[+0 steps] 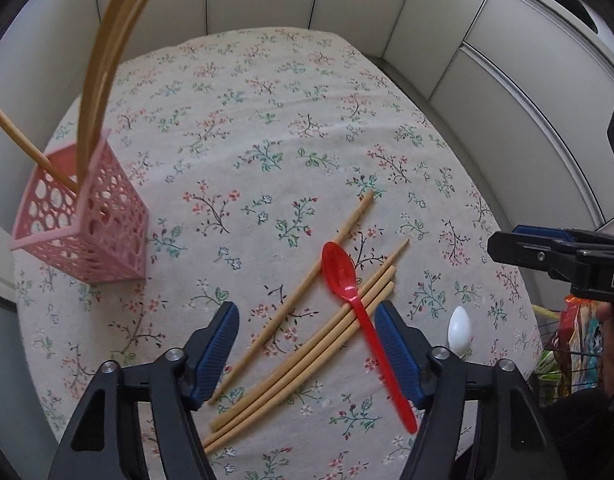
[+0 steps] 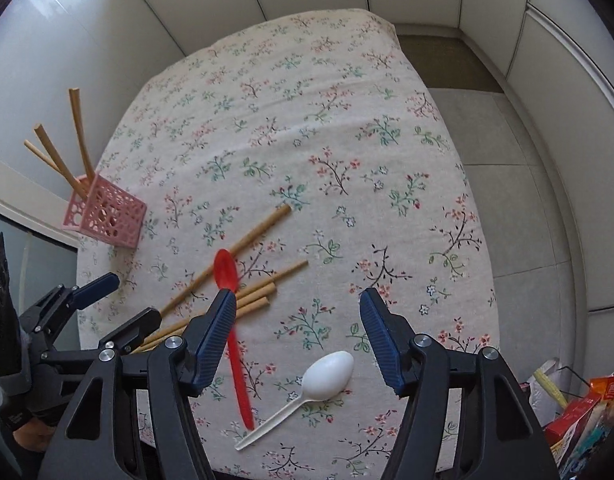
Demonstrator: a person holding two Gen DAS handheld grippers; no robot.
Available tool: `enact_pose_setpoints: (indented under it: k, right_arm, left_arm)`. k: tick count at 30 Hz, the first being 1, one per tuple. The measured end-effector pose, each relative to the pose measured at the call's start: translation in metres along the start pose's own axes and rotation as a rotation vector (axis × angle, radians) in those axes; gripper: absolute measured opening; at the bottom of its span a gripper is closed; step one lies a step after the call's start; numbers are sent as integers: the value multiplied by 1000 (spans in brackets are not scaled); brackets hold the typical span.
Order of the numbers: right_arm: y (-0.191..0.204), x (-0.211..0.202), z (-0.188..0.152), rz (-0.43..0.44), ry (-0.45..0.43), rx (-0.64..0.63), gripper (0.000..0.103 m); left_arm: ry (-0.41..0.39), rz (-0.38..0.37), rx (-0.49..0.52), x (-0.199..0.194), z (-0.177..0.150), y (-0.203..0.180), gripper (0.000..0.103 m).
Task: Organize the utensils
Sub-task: 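Move both open tools back toward the remaining chopsticks and red spoon, then grasp the red spoon handle with the left tool while the right tool grasps the white spoon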
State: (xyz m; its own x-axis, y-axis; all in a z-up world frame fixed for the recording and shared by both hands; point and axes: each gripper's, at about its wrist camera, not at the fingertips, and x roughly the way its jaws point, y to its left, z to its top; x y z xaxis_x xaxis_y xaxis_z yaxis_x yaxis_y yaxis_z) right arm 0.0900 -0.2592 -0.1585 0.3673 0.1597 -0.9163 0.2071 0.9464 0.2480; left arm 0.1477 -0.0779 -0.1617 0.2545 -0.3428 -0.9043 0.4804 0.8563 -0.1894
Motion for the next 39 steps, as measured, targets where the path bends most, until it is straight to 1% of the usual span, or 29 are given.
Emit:
enact_pose_setpoints:
  k: [1, 3, 6, 7, 9, 12, 16, 18, 19, 22, 23, 27, 31, 33, 34, 39]
  right_arm:
    - [-3, 2, -1, -4, 13, 8, 67]
    - [-9, 6, -3, -15, 36, 27, 67]
    - [-18, 15, -7, -20, 79, 48, 67]
    - [-21, 18, -9, -22, 94, 53, 67]
    - [-25, 23, -14, -29, 117, 58, 67]
    - [-30, 29, -21, -44, 152, 57, 67]
    - [-32, 41, -34, -40, 216, 52, 67]
    - [-31, 47, -40, -27, 248, 52, 67]
    - [-31, 51, -43, -18, 264, 54, 67]
    - [-31, 60, -51, 8, 305, 72, 67]
    - [-32, 62, -53, 11, 314, 80, 67]
    - [-33, 70, -57, 12, 331, 99, 61]
    - [-30, 71, -57, -1, 314, 102, 54]
    - [-26, 71, -57, -18, 305, 94, 49]
    - [-23, 72, -56, -25, 302, 90, 44]
    - [-10, 73, -55, -60, 287, 54, 42]
  left_arm:
    - [16, -24, -12, 6, 1, -1, 60]
    - [47, -60, -33, 17, 3, -2, 51]
    - [84, -85, -58, 34, 6, -6, 45]
    - [93, -82, -62, 40, 7, -8, 45]
    - [103, -55, -63, 49, 9, -12, 45]
    - [95, -11, -64, 60, 14, -15, 44]
    - [85, 1, -70, 68, 22, -21, 44]
    - [95, 5, -77, 73, 24, -23, 43]
    - [99, 6, -79, 75, 25, -24, 41]
    - [94, 40, -73, 77, 26, -28, 28]
    - [96, 40, -75, 79, 27, -28, 28]
    - [89, 45, -79, 81, 29, -27, 27]
    - [77, 45, -70, 74, 27, -23, 27]
    - [64, 44, -66, 66, 25, -21, 27]
    - [57, 44, -65, 63, 24, -19, 27]
    - [26, 47, -51, 45, 21, -14, 27]
